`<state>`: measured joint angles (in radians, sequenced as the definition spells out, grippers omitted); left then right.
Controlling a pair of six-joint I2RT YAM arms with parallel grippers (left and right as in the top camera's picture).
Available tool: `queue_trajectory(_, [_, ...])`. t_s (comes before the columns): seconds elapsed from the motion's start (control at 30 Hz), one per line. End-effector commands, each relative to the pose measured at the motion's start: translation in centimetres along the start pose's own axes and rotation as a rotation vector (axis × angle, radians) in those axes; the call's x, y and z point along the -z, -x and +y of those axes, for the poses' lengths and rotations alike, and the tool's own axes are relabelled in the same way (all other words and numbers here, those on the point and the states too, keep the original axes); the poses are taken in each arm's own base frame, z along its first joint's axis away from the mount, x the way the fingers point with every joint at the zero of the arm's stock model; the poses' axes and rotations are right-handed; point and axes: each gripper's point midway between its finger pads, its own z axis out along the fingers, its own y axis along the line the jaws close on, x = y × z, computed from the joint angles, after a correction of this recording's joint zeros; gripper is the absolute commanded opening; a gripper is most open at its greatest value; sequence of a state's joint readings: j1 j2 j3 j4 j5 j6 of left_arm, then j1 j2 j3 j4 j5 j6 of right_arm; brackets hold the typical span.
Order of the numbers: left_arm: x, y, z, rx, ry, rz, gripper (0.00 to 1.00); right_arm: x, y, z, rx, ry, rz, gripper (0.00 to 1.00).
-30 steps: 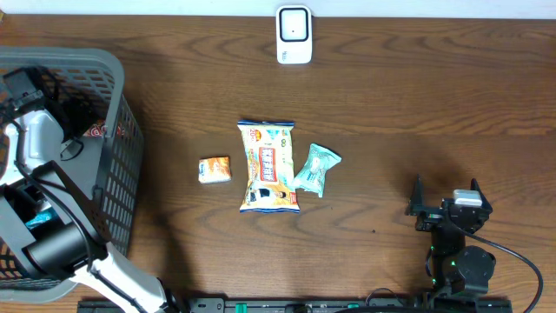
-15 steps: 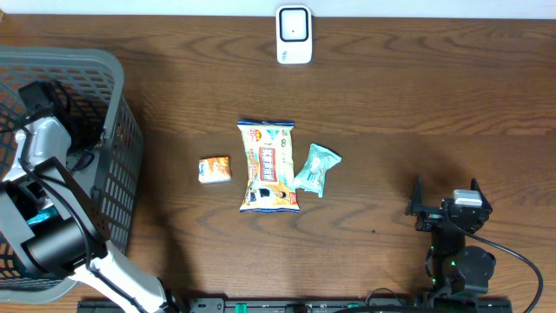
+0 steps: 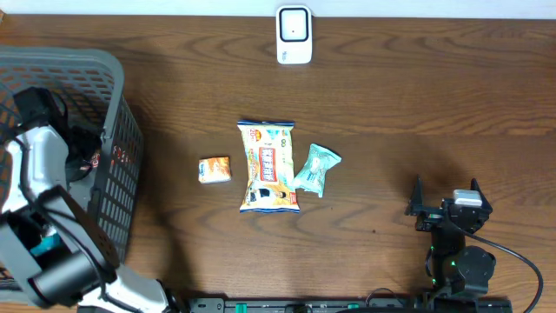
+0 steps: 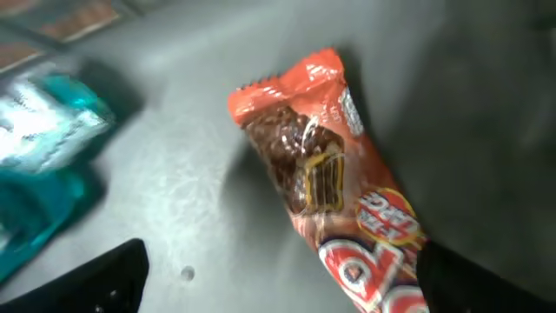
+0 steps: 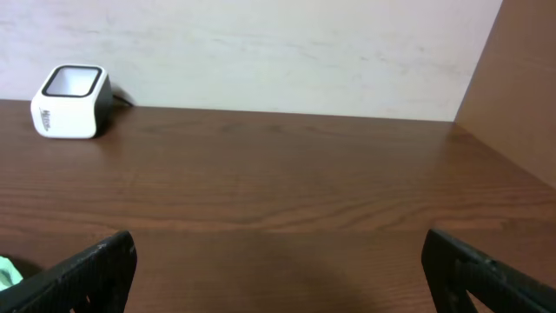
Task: Scan the item barcode
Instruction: 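Reach into the basket and grasp the red chocolate bar with left gripper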
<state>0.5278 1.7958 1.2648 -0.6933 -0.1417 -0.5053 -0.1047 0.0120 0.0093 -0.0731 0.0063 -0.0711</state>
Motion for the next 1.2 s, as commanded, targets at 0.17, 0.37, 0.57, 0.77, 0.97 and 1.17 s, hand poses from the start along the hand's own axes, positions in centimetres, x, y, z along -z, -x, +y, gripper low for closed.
queue_trajectory(0.17, [0.0, -1.2, -0.9, 0.032, -0.06, 0.067, 0.98, 0.0, -0.1, 0.0, 0.012, 0.0, 0.002, 0.99])
queue_trajectory(0.37, [-0.4, -2.0, -1.4, 0.125, -0.063, 0.101, 0.98, 0.0, -0.1, 0.0, 0.012, 0.0, 0.002, 0.99])
queue_trajectory(0.57, [-0.4, -2.9, -2.4, 0.113, -0.064, 0.109, 0.98, 0.0, -0.1, 0.0, 0.012, 0.0, 0.002, 0.99])
queue_trajectory(0.77, [-2.3, -4.2, -2.6, 0.09, -0.027, 0.156, 0.98, 0.0, -0.1, 0.0, 0.012, 0.0, 0.002, 0.99])
queue_trajectory(0.97, [-4.3, -5.8, -1.9, 0.078, 0.033, 0.22, 0.63, 0.0, -0.1, 0.0, 0.012, 0.0, 0.002, 0.99])
queue_trajectory(1.17, [-3.7, -4.7, -0.7, 0.075, 0.087, 0.162, 0.07, 0.0, -0.1, 0.0, 0.012, 0.0, 0.002, 0.99])
